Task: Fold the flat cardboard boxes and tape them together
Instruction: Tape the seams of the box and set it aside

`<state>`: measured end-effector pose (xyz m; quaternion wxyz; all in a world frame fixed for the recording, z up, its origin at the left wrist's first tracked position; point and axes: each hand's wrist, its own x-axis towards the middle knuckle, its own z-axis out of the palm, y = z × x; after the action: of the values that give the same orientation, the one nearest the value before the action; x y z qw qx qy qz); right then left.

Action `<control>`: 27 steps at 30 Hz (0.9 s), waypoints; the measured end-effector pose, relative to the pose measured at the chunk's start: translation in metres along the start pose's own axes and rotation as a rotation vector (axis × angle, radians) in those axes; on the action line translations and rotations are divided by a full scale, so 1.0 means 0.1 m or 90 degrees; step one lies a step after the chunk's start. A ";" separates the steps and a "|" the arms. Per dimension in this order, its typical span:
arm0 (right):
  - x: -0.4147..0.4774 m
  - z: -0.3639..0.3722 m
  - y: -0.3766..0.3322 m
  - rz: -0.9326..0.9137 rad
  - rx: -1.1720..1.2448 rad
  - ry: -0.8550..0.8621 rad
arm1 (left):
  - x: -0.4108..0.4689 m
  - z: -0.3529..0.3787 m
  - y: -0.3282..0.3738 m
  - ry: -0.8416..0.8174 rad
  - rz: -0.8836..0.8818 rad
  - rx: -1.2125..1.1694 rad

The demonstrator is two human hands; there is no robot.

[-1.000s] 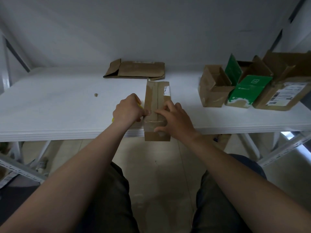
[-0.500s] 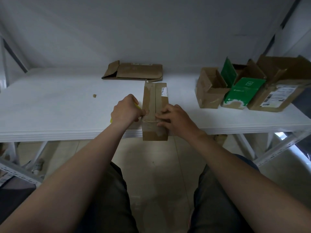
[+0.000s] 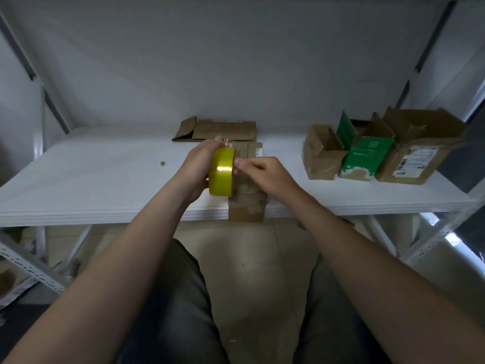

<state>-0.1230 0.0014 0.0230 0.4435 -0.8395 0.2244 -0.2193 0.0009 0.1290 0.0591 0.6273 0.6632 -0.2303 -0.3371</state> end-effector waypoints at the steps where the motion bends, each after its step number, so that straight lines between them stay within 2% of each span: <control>1: -0.05 0.01 -0.09 0.017 0.027 -0.037 | -0.07 0.04 0.02 -0.008 0.004 -0.004; 3: -0.13 0.04 -0.20 0.036 0.090 -0.070 | -0.23 0.12 0.08 -0.031 0.010 -0.028; 7: -0.31 0.05 -0.33 0.058 0.170 -0.015 | -0.45 0.22 0.11 -0.053 0.041 0.011; 13: -0.59 -0.10 -0.50 0.063 0.308 -0.039 | -0.67 0.33 0.18 -0.048 0.041 -0.036; 19: -0.76 -0.18 -0.54 0.024 0.210 -0.020 | -0.74 0.41 0.15 -0.005 0.129 0.050; 27: -0.87 -0.31 -0.48 -0.012 0.073 -0.013 | -0.73 0.36 0.13 -0.056 0.157 0.100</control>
<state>-0.2018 0.0548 0.0644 0.4910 -0.8172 0.1993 -0.2269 -0.0724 0.1562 0.0837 0.5995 0.6613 -0.3629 -0.2676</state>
